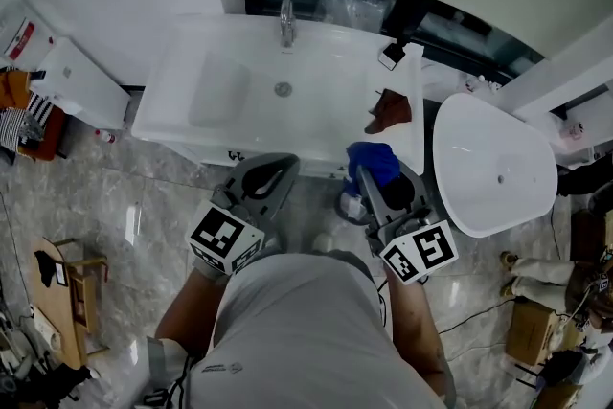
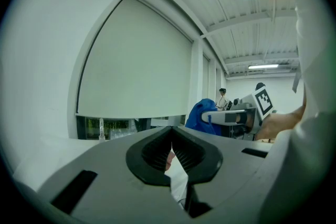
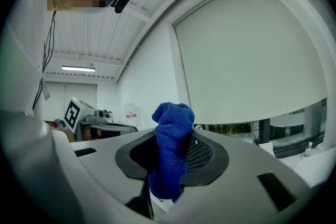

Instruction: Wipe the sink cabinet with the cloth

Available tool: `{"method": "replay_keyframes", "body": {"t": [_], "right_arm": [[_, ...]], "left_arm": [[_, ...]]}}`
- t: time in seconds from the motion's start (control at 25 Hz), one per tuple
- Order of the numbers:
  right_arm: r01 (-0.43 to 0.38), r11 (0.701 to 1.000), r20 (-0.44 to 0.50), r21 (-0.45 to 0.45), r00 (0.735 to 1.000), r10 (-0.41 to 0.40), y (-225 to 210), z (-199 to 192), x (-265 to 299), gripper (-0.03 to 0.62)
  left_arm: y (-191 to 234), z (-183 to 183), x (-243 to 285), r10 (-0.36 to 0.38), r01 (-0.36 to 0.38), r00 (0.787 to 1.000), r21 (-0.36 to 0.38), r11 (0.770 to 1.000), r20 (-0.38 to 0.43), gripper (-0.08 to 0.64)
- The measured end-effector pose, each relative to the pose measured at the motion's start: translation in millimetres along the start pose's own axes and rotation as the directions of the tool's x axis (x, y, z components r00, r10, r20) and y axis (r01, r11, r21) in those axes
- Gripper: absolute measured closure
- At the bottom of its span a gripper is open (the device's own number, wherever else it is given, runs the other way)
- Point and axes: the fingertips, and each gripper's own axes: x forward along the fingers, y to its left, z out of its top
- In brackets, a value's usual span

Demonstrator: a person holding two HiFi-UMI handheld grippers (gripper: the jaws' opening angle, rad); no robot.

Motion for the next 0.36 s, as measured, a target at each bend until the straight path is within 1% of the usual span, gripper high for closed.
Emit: {"method": "replay_keyframes", "body": {"t": [0.36], "right_arm": [[0.004,1.000,-0.008,0.013,1.000,-0.004,1.9,-10.1,0.8,0.494]], "left_arm": [[6.0,-7.1,-3.1,0.012,-0.013,1.000,-0.019,1.000,-0.012,0.548]]}}
